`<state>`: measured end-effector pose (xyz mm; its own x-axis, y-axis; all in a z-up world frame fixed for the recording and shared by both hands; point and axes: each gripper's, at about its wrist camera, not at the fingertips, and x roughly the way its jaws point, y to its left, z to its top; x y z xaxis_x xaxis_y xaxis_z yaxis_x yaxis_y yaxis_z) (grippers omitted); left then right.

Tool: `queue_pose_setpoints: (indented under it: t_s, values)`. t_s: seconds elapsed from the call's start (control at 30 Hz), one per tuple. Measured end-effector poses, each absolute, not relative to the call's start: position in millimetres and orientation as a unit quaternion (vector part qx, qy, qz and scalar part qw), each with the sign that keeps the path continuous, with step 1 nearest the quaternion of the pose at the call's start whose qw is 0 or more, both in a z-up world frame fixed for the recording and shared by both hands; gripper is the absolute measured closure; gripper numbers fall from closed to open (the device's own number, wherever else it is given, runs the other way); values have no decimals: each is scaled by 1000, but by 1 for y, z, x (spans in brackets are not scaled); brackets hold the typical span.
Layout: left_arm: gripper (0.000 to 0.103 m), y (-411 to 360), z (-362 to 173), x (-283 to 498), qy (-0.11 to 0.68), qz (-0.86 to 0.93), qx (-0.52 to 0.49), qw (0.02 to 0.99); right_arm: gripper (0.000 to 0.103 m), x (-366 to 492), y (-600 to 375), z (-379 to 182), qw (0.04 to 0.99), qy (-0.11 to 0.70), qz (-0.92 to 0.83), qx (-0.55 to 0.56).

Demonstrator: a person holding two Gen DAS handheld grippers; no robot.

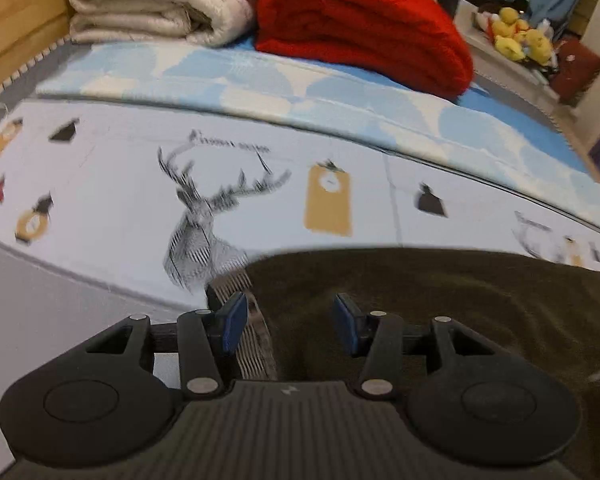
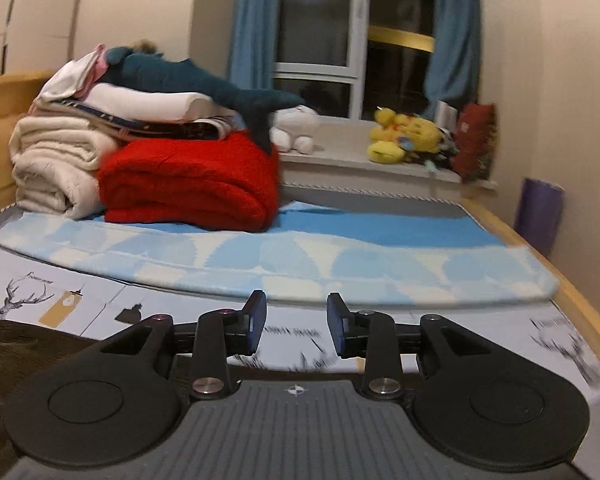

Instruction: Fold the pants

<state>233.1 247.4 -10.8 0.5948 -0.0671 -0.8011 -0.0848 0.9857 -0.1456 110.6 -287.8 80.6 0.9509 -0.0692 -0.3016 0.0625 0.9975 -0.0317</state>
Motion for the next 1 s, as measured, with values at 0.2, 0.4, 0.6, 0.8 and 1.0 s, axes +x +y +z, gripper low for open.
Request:
queue_pose_setpoints:
  t_s: [0.2,0.4,0.6,0.8,1.0]
  values:
    - [52,257,0,164,486,-12,-77,871,68,48,-322,69,978,198,-70,-4]
    - [51,253,-50,122,553,-21,-54,831,68,14,-334,49,969,229,-93,8]
    - [28,250,-94,132,589,-21,-36,807,68,7,-324,39,965,237,-101,-35]
    - [31,244,-117,141,610,-27,-8,792,68,13,-321,25,955,264,-106,-85]
    - [57,249,-123,138,609,-46,24,792,68,16,-321,21,951,272,-110,-93]
